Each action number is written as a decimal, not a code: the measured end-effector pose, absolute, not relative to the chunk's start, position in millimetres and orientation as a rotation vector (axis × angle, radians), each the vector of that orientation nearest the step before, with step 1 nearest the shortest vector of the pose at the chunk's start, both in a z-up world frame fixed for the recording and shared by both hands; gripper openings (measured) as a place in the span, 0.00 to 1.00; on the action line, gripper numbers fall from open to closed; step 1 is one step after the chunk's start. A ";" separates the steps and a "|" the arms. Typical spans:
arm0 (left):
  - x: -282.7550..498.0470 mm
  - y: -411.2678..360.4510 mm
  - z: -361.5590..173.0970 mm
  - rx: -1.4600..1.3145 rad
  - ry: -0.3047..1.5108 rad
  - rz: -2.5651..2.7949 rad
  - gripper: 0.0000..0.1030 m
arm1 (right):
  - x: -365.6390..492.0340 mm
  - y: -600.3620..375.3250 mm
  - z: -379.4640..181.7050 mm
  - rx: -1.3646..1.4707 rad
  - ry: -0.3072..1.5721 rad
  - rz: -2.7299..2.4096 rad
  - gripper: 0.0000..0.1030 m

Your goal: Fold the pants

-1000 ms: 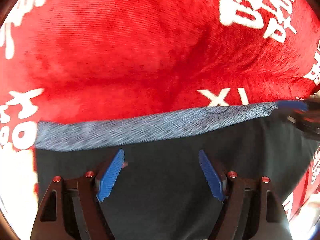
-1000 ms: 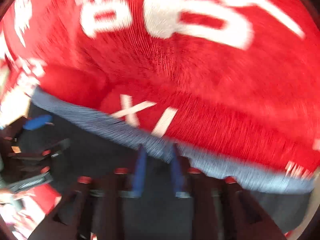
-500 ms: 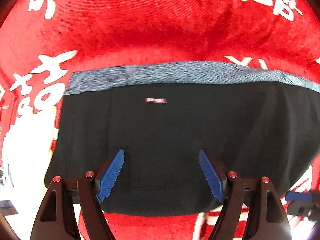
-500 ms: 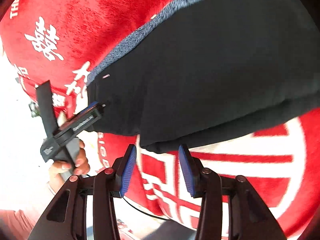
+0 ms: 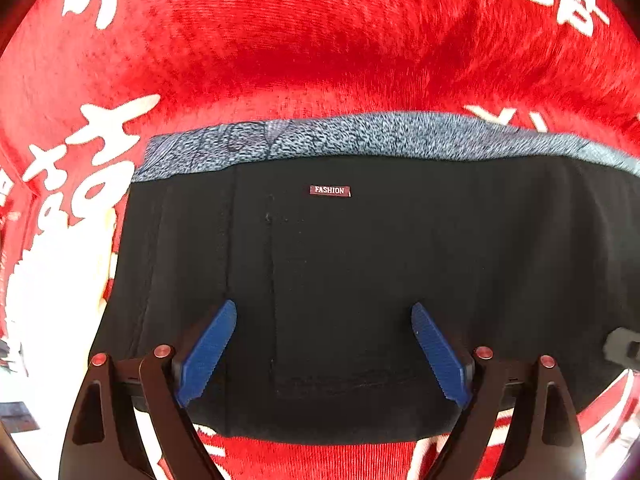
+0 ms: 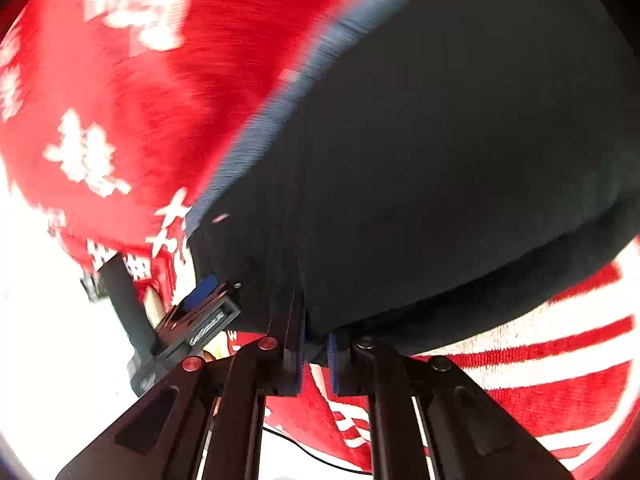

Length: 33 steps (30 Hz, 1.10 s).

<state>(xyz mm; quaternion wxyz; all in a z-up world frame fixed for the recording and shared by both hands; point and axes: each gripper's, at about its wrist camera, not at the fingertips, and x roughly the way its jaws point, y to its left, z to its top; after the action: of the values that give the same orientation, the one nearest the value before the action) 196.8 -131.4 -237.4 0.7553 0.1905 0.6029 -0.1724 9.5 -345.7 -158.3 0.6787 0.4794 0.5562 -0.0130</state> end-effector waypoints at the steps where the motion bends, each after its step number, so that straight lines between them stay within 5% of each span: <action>1: 196.0 -129.3 -236.6 0.416 1.316 -0.385 0.88 | 7.9 -342.4 -149.7 1.035 1.254 -0.025 0.08; 10: 177.7 -135.1 -249.4 0.530 1.250 -0.428 0.90 | -13.9 -328.5 -181.8 0.903 1.333 -0.063 0.08; 12: 178.0 -135.5 -246.8 0.537 1.261 -0.425 0.90 | -18.1 -333.2 -181.0 0.915 1.361 -0.058 0.14; 21: 180.7 -129.2 -204.4 0.463 1.246 -0.375 0.89 | -34.7 -387.4 -118.5 0.666 1.336 -0.179 0.18; 33: 98.0 -262.4 -229.3 0.508 1.323 -0.643 0.90 | -35.2 -440.3 -137.6 0.645 1.352 -0.296 0.18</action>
<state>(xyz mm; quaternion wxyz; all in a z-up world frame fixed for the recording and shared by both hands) 98.0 -262.4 -229.3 0.7122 0.2293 0.5966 -0.2901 -35.2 -440.3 -137.6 0.7222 0.2921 0.6124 -0.1342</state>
